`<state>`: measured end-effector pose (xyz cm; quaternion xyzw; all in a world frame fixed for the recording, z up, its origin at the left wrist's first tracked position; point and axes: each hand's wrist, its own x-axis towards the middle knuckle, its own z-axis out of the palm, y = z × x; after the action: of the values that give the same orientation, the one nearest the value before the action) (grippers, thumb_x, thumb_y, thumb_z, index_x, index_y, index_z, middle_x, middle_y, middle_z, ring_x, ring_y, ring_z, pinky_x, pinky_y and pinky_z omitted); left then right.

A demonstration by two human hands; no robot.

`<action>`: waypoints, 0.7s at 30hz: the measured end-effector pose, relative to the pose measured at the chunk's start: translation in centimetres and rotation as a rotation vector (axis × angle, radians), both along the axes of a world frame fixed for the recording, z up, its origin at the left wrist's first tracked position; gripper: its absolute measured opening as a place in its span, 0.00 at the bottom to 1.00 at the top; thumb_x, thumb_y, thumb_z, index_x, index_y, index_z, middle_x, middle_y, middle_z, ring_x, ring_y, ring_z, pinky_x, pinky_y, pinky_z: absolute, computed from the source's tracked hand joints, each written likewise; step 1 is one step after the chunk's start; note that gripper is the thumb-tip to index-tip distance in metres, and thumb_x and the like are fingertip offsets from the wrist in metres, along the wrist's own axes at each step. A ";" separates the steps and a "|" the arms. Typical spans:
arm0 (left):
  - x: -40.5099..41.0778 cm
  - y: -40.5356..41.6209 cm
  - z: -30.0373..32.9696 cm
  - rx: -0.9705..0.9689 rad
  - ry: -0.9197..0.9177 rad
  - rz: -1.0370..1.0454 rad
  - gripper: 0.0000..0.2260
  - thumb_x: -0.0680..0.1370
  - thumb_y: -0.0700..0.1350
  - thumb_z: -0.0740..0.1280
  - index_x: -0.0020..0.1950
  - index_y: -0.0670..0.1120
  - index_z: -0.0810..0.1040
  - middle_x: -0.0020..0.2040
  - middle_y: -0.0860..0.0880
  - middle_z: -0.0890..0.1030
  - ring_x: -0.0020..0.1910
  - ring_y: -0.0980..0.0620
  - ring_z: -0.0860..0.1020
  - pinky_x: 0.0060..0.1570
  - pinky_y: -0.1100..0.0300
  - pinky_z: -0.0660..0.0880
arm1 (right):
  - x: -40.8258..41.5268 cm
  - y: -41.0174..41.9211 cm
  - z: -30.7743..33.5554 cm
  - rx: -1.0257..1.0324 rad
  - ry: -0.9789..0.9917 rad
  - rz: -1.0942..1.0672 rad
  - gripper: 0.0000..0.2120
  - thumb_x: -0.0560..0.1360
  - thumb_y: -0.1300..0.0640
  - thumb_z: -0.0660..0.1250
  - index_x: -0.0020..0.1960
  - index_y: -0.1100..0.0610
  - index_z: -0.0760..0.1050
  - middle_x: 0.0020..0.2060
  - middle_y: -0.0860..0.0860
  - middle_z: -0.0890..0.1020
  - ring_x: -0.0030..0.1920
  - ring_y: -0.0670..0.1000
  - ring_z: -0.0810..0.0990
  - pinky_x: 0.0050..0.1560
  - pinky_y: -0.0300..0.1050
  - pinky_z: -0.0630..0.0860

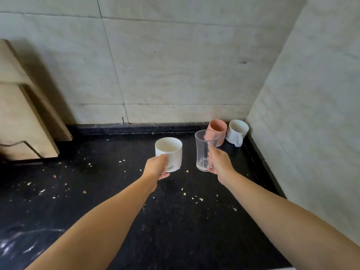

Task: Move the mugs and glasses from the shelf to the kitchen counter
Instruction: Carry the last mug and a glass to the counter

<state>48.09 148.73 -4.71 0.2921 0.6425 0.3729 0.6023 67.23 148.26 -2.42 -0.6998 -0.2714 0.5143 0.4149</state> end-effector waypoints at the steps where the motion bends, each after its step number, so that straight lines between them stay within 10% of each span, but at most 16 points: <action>1: 0.5 1.5 -0.4 0.002 0.002 0.014 0.10 0.78 0.43 0.60 0.57 0.42 0.73 0.38 0.49 0.71 0.35 0.53 0.72 0.39 0.58 0.78 | 0.1 1.5 -0.6 -0.003 0.018 -0.006 0.14 0.77 0.41 0.60 0.42 0.50 0.72 0.36 0.47 0.73 0.38 0.47 0.74 0.38 0.41 0.73; 21: 6.0 15.0 -9.8 0.129 0.078 0.047 0.11 0.78 0.44 0.58 0.42 0.43 0.76 0.43 0.49 0.78 0.41 0.53 0.74 0.49 0.53 0.79 | -1.4 15.2 -10.1 0.135 0.043 -0.231 0.09 0.81 0.50 0.58 0.49 0.54 0.72 0.42 0.47 0.75 0.43 0.45 0.75 0.51 0.48 0.77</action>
<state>54.05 163.73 -14.56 0.3293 0.6469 0.4159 0.5477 65.84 163.48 -12.57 -0.6858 -0.2139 0.4585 0.5232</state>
